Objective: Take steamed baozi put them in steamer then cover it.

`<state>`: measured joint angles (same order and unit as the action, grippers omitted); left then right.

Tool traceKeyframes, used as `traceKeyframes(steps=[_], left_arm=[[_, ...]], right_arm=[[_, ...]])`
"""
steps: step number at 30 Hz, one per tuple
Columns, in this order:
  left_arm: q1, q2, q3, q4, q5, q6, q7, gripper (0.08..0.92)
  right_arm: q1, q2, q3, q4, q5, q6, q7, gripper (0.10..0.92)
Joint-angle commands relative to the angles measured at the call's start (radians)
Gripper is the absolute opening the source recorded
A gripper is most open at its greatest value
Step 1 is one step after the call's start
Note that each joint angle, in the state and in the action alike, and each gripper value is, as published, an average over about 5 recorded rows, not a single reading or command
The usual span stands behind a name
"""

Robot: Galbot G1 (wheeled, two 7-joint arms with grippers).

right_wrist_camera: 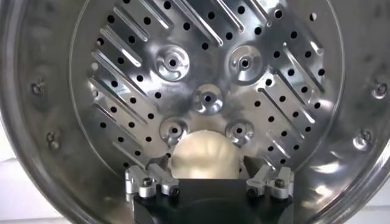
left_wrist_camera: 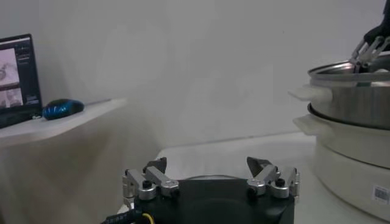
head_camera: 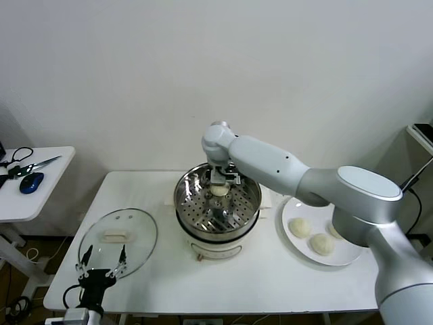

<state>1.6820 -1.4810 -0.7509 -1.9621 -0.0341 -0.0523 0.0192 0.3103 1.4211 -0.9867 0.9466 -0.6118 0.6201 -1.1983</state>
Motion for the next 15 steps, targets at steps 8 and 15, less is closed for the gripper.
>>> traceKeyframes(steps=[8, 15], left_arm=[[0.004, -0.006, 0.009, -0.016, 0.021, 0.001, 0.001, 0.823], [-0.002, -0.013, 0.018, -0.030, 0.032, 0.006, 0.003, 0.823]], right_arm=[[0.282, -0.301, -0.143, 0.212, 0.461, -0.214, 0.077, 0.823], [0.422, -0.578, -0.364, 0.357, 0.869, -0.678, 0.210, 0.823]])
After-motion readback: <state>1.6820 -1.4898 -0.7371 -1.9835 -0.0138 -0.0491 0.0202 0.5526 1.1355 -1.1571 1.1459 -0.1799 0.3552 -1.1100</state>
